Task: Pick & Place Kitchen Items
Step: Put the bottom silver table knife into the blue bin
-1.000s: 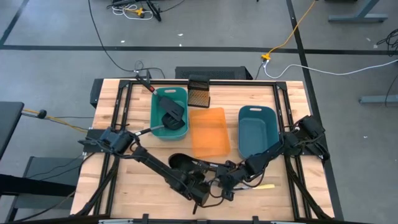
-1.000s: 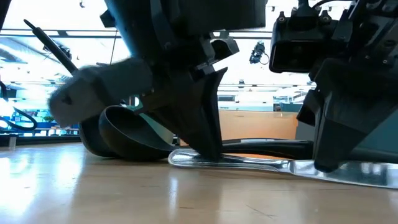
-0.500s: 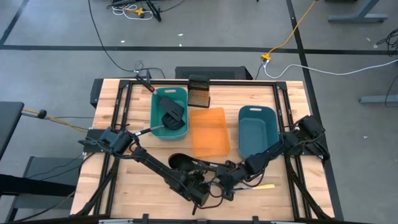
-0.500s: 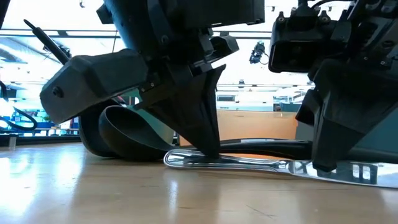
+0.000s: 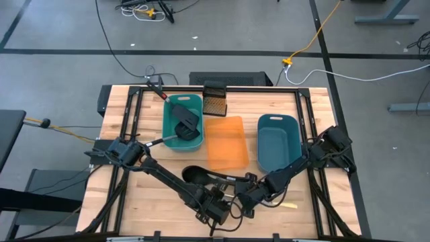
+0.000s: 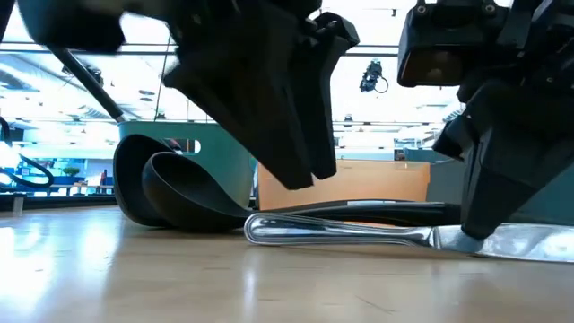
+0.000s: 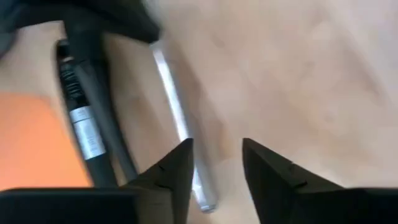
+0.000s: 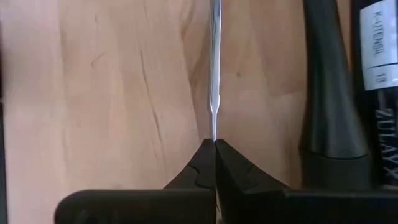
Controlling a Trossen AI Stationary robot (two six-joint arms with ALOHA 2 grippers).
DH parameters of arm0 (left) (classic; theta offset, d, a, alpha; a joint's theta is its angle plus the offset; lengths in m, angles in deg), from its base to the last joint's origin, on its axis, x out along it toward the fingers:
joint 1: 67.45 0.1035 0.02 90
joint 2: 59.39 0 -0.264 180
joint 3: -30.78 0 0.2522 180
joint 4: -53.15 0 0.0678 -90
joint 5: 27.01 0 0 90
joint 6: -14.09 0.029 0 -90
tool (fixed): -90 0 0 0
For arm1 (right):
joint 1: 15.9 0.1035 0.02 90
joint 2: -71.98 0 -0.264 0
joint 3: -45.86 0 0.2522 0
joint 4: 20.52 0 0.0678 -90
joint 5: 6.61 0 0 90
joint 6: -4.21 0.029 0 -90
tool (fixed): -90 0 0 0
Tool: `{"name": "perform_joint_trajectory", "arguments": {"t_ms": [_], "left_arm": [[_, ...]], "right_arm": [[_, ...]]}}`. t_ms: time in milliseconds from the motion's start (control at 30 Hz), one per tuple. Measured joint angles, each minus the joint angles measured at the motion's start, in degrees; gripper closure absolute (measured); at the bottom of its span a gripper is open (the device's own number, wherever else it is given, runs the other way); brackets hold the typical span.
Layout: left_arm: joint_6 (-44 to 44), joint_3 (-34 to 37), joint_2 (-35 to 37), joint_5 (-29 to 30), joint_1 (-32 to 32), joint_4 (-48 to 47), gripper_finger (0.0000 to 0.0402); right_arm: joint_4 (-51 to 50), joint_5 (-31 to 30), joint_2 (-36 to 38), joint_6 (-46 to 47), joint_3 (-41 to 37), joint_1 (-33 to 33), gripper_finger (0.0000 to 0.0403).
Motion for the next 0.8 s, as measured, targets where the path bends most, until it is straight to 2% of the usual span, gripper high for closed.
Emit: {"name": "perform_joint_trajectory", "arguments": {"t_ms": [133,267,533,800], "left_arm": [[-0.48,-0.04,0.00,-0.60,0.39,-0.40,0.0224],[-1.80,-0.04,0.00,-0.56,1.56,-0.50,0.0217],[-3.47,2.78,0.00,-6.35,4.35,0.30,0.0229],[-3.49,6.03,-0.01,-7.95,5.41,1.98,0.0256]], "right_arm": [[-0.38,-0.26,-0.02,-0.50,0.49,0.19,0.0401],[-0.41,-0.51,-0.02,-1.14,0.55,0.34,0.0401],[-0.84,-1.03,-0.02,-1.52,0.61,0.36,0.0402],[-1.04,-1.10,0.00,-1.49,0.62,0.34,0.0402]]}}
